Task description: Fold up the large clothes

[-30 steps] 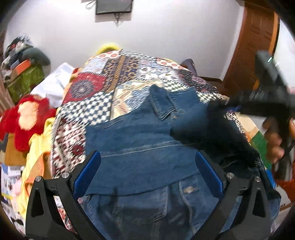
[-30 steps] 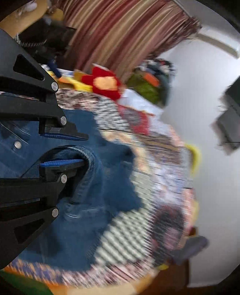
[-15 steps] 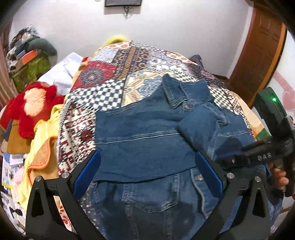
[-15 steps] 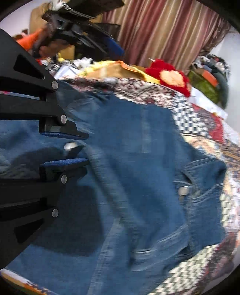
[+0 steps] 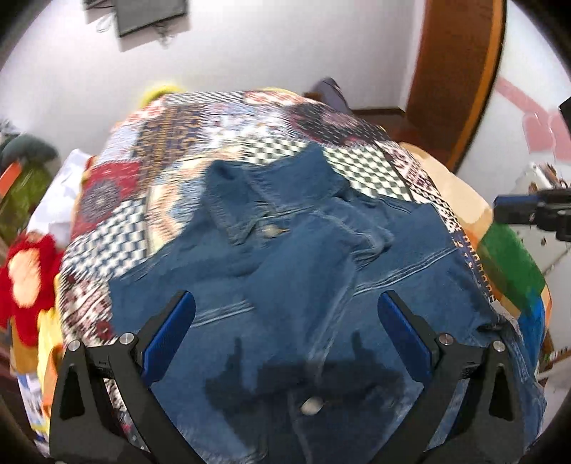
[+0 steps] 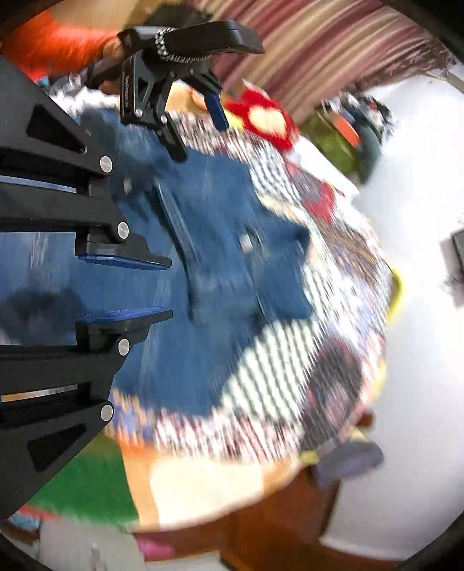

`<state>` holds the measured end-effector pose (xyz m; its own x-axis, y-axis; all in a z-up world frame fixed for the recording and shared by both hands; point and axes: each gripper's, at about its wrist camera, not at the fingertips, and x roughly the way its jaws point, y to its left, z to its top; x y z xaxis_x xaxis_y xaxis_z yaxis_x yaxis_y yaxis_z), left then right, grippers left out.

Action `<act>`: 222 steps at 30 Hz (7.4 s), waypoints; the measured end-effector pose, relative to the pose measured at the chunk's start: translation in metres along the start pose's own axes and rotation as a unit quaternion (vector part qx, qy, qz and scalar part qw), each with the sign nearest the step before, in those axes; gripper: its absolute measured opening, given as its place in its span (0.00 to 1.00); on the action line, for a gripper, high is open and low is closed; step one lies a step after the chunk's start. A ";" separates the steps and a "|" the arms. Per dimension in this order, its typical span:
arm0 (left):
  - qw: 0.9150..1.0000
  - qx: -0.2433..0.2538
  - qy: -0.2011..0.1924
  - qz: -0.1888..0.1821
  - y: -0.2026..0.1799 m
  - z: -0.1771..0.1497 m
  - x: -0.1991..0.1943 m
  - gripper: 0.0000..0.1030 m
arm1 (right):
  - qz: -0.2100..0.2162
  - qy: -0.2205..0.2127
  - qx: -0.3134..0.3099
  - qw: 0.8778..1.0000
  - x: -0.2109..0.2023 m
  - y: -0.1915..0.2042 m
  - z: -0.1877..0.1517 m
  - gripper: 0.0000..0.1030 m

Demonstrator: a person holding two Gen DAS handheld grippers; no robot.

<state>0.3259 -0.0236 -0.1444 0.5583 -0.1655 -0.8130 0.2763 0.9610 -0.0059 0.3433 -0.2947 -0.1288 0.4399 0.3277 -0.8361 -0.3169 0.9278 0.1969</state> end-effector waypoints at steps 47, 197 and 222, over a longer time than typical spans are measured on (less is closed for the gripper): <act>0.972 -0.221 0.073 -0.021 0.154 -0.141 0.044 0.45 | -0.096 0.101 0.074 0.987 0.095 -0.057 -0.084 0.80; 0.913 -0.390 0.057 -0.100 0.107 -0.277 -0.059 0.56 | 0.058 0.012 0.096 0.994 0.002 -0.020 -0.163 0.20; 0.952 -0.275 -0.133 -0.024 0.172 -0.061 -0.099 0.11 | 0.022 -0.140 -0.006 0.990 -0.006 0.014 0.050 0.17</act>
<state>0.2704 0.1720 -0.1004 0.7533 -0.1929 -0.6288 -0.1037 0.9092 -0.4032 0.3777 -0.2746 -0.0951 0.6400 0.4057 -0.6526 -0.3507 0.9099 0.2217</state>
